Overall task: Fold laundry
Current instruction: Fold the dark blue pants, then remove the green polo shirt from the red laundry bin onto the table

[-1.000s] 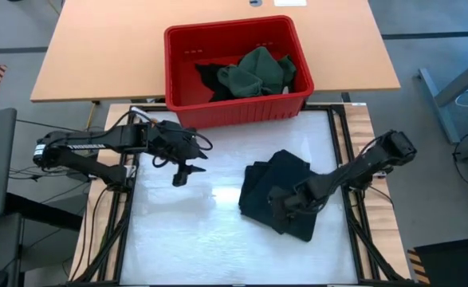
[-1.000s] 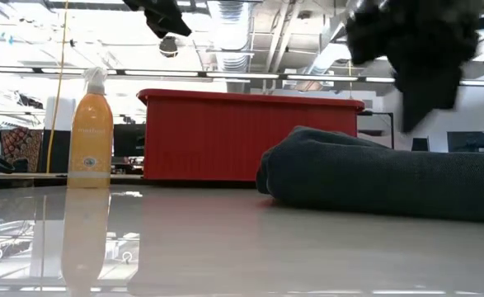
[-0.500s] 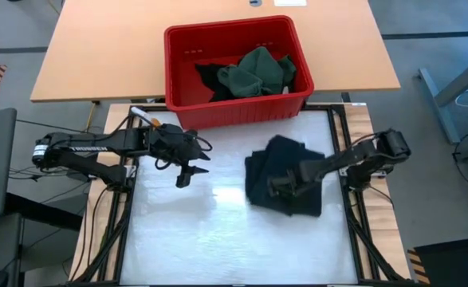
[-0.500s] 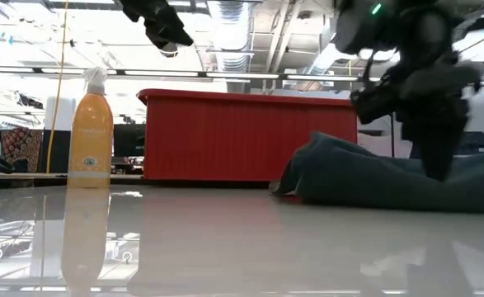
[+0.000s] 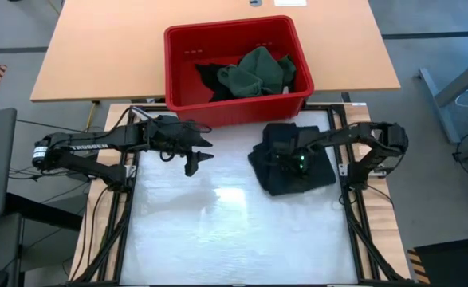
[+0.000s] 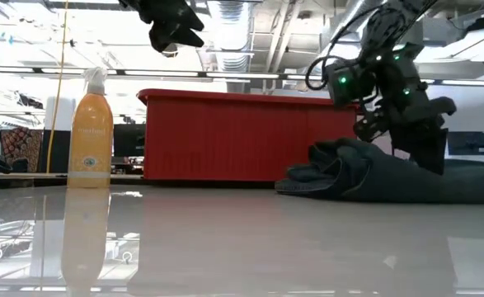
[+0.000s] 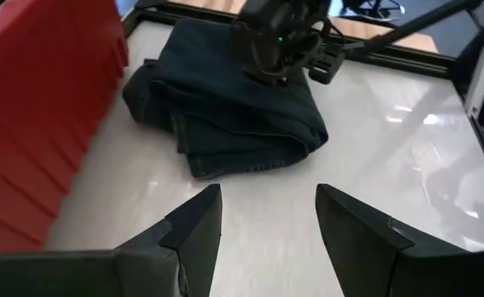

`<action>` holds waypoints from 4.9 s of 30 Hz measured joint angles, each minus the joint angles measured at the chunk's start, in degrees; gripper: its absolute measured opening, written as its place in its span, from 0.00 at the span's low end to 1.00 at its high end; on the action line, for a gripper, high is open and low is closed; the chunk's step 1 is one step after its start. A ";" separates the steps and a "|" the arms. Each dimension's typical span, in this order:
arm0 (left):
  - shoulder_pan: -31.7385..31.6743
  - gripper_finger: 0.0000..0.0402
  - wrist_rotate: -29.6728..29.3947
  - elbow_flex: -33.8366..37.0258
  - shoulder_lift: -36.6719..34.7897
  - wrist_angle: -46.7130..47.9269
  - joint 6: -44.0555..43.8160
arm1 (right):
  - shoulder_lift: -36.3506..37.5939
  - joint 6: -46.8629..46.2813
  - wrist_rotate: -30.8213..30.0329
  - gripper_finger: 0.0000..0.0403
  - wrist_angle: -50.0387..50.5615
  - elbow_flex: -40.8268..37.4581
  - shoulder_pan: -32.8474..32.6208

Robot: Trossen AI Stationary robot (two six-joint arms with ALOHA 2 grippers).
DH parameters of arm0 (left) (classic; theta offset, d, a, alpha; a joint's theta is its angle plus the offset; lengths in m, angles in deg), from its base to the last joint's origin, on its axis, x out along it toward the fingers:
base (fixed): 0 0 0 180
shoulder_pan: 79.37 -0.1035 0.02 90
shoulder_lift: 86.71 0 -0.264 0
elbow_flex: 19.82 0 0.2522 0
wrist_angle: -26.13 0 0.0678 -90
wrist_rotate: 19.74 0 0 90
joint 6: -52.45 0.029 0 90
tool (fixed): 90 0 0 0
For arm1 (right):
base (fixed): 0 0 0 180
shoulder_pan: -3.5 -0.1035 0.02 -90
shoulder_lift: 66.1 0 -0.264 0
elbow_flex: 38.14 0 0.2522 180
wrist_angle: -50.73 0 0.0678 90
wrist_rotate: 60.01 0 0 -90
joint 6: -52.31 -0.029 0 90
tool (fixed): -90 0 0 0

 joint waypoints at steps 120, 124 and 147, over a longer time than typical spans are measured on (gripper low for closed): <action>16.76 0.46 -9.91 -0.02 0.02 2.20 -15.76 | -10.87 -1.90 -0.26 0.05 -28.93 52.72 26.27; 17.90 0.46 -9.99 -0.02 0.02 2.84 -13.77 | -4.53 -1.46 -0.05 0.05 -39.79 52.72 24.13; 10.27 0.46 6.59 -0.04 0.00 3.84 8.08 | 23.68 9.74 13.12 0.05 -41.58 52.85 -30.24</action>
